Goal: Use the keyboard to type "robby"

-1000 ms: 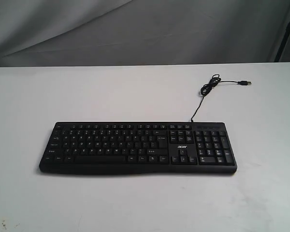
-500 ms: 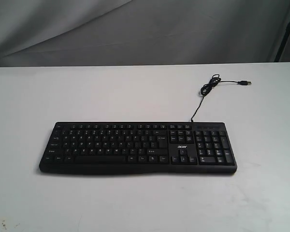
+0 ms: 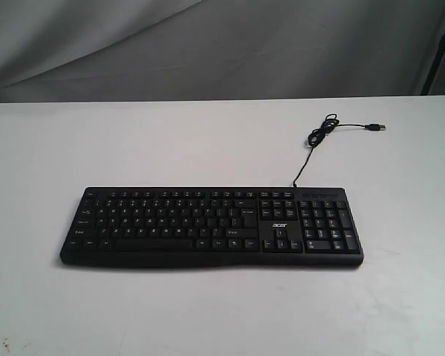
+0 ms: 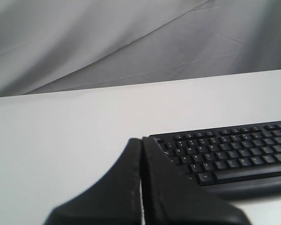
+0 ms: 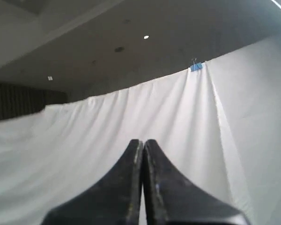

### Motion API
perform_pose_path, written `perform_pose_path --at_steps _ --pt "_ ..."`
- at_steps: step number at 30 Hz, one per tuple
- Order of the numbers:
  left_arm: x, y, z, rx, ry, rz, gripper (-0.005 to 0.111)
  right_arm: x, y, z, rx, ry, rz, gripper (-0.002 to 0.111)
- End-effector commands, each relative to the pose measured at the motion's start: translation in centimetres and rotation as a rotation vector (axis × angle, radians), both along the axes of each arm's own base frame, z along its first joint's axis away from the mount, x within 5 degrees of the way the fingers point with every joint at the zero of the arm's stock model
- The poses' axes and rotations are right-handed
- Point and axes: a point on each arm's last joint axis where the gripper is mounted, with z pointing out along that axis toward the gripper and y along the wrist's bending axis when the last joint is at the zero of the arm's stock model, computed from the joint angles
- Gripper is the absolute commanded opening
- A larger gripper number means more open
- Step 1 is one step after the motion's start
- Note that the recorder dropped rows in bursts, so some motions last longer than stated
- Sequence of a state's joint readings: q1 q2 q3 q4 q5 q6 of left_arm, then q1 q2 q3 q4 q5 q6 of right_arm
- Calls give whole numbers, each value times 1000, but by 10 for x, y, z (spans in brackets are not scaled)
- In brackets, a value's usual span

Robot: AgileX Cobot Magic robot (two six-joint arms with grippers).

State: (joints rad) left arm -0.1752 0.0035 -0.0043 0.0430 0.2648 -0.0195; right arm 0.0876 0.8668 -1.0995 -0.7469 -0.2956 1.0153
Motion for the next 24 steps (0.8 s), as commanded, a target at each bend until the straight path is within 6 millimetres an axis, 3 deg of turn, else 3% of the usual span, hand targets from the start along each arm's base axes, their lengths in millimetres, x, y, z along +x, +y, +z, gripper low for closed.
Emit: perform_pose_path --at_steps 1,7,11,13,16,18,21,24 --pt "0 0 -1 1 -5 -5 0 37 12 4 -474 -49 -129 0" --pt "0 0 -1 1 -5 -5 0 78 12 -18 -731 24 -236 0" --pt "0 0 -1 1 -5 -5 0 103 -13 -34 -636 243 -459 0" --pt "0 0 -1 1 -5 -5 0 121 -29 -52 -578 404 -599 0" --pt "0 0 -1 1 -5 -5 0 153 -37 -95 -689 648 -661 0" --pt "0 0 -1 1 -5 -5 0 173 -31 -131 -821 810 -549 0" --pt "0 0 -1 1 -5 -5 0 194 -10 -190 -1004 1017 -202 0" --pt "0 0 -1 1 -5 -5 0 194 17 -218 -1123 1087 251 0"
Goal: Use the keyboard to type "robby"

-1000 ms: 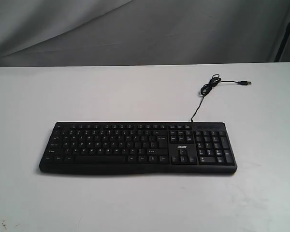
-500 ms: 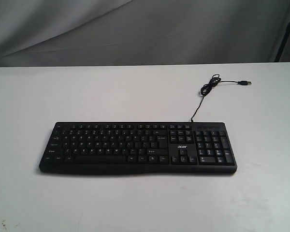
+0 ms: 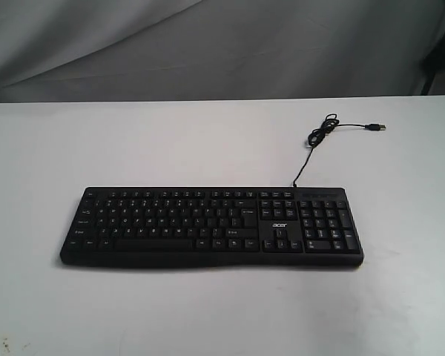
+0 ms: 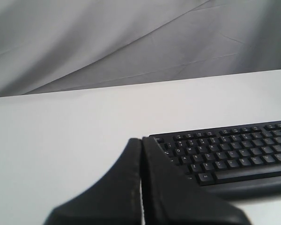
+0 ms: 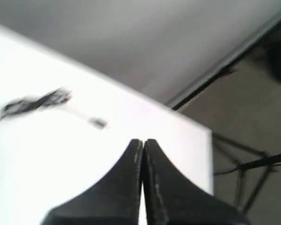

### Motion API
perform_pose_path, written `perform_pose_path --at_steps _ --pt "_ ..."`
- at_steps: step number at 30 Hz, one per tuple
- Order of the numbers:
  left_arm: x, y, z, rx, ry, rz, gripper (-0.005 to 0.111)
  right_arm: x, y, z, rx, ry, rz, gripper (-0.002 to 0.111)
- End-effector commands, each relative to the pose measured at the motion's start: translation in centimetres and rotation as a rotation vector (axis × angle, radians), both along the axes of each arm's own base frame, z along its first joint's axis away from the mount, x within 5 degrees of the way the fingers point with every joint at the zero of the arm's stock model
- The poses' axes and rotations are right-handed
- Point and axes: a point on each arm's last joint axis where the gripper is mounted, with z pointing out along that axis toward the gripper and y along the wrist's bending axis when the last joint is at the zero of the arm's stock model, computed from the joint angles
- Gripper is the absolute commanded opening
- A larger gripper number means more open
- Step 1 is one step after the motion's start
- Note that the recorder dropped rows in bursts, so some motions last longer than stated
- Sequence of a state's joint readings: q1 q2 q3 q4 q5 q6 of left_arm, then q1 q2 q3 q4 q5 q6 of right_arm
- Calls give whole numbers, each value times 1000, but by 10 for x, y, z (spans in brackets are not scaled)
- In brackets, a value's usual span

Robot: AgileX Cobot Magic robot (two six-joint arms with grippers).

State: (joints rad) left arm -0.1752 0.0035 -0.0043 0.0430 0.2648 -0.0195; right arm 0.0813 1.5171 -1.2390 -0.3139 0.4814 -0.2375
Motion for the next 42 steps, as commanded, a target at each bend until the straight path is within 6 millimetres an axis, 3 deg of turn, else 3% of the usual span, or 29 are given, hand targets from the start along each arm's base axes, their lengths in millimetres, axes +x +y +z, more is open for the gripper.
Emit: perform_pose_path --at_steps 1,4,5,6,7,8,10,12,15,18,20,22,26,29,42 --pt "0 0 -1 1 -5 -5 0 1 41 -34 150 356 482 0" --pt "0 0 -1 1 -5 -5 0 -6 66 -5 356 336 732 0" --pt "0 0 -1 1 -5 -5 0 -12 80 31 498 259 891 0" --pt "0 0 -1 1 -5 -5 0 -14 84 45 543 225 937 0" --pt "0 0 -1 1 -5 -5 0 -16 95 77 580 142 968 0" --pt "0 0 -1 1 -5 -5 0 -15 98 88 571 122 945 0" --pt "0 0 -1 1 -5 -5 0 -19 118 97 390 158 852 0" --pt "0 0 -1 1 -5 -5 0 -30 156 76 210 275 895 0" --pt "0 0 -1 1 -5 -5 0 -35 207 42 205 322 1013 0" --pt "0 0 -1 1 -5 -5 0 -33 261 -9 191 317 1042 0" --pt "0 0 -1 1 -5 -5 0 -35 290 -46 148 354 1093 0" --pt "0 0 -1 1 -5 -5 0 -36 308 -70 126 372 1111 0" --pt "0 0 -1 1 -5 -5 0 -35 331 -110 65 400 1124 0" --pt "0 0 -1 1 -5 -5 0 -26 340 -129 79 434 1096 0" --pt "0 0 -1 1 -5 -5 0 14 375 -160 17 492 1103 0"
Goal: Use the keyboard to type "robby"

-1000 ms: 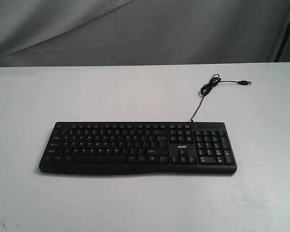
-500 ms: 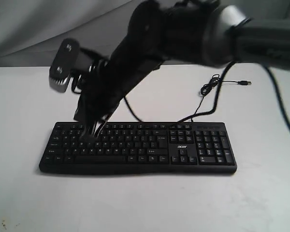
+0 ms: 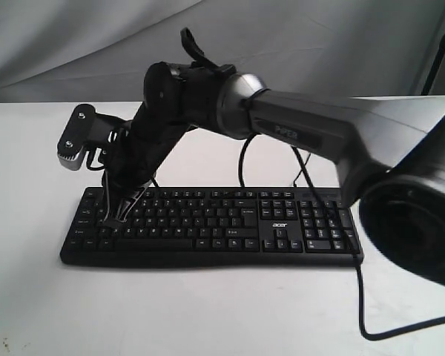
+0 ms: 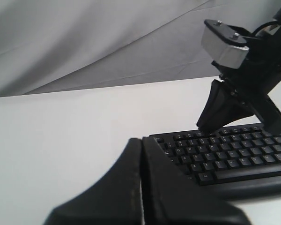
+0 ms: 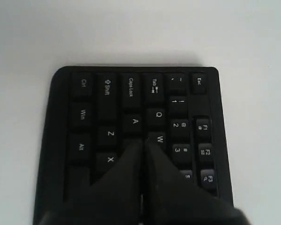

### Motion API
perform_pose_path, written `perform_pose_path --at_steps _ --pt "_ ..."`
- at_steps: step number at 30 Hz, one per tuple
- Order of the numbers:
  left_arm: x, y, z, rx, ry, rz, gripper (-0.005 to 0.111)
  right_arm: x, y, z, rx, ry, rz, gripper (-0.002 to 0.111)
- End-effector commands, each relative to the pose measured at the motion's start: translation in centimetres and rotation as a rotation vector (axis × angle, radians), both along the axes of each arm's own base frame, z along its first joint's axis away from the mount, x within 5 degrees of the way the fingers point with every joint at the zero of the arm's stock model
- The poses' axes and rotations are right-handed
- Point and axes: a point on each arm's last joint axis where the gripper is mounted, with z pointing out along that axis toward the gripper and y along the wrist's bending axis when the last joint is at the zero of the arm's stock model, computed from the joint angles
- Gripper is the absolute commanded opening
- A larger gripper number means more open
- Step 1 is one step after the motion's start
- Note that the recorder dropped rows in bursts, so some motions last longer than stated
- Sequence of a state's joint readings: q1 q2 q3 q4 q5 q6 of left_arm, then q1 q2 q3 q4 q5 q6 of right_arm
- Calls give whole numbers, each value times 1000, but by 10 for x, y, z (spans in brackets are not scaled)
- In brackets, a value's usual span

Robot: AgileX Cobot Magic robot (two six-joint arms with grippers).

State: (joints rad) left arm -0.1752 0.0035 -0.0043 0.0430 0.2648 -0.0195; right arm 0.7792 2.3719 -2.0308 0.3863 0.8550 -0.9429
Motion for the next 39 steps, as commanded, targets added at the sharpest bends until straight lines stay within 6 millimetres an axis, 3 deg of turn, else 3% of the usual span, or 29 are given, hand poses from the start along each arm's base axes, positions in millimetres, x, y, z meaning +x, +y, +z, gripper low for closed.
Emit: perform_pose_path --at_steps 1,5,13,39 --pt "0 0 -1 1 -5 -5 0 9 8 -9 -19 5 13 0" --pt "0 0 -1 1 -5 -5 0 18 7 -19 -21 16 0 0" --pt "0 0 -1 1 -5 -5 0 36 -14 -22 -36 65 -40 0" --pt "0 0 -1 1 -5 -5 0 33 -16 -34 -33 136 8 0"
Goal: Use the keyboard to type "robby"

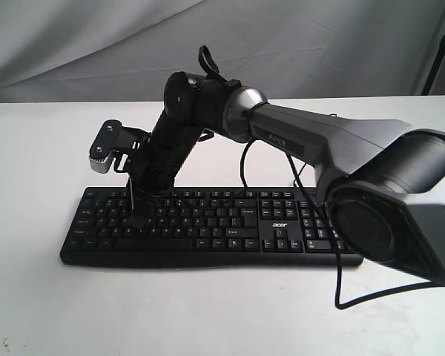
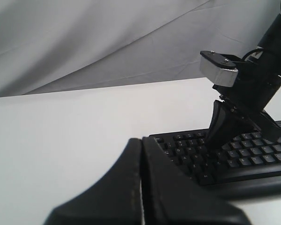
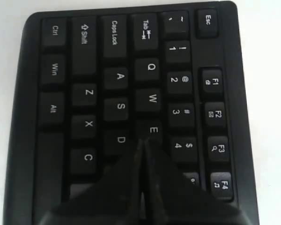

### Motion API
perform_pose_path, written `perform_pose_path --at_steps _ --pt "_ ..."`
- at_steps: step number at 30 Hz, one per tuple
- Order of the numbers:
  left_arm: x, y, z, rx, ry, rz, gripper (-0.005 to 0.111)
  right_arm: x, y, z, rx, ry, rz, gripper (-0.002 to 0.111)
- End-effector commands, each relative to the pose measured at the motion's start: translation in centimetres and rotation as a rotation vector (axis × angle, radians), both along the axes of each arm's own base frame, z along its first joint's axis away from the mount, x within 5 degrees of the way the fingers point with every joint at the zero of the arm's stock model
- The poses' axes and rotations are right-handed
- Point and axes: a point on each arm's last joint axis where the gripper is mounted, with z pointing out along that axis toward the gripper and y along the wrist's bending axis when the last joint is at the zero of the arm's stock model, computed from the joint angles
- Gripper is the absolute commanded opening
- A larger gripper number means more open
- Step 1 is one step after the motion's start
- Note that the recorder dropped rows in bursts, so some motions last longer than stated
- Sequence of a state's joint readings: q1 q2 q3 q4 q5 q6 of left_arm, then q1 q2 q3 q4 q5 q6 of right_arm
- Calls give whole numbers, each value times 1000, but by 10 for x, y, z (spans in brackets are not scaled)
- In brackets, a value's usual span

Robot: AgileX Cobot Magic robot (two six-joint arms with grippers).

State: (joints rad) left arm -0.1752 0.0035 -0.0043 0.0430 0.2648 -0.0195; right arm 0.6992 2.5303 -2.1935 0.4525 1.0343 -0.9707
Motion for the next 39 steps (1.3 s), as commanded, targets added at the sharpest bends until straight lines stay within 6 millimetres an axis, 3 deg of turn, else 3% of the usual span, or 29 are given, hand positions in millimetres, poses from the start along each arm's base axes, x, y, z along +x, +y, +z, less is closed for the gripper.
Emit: perform_pose_path --at_steps 1,39 --pt "0 0 -1 1 -5 -5 0 2 1 6 17 -24 7 0" --pt "0 0 -1 1 -5 -5 0 3 1 -8 6 -12 6 0"
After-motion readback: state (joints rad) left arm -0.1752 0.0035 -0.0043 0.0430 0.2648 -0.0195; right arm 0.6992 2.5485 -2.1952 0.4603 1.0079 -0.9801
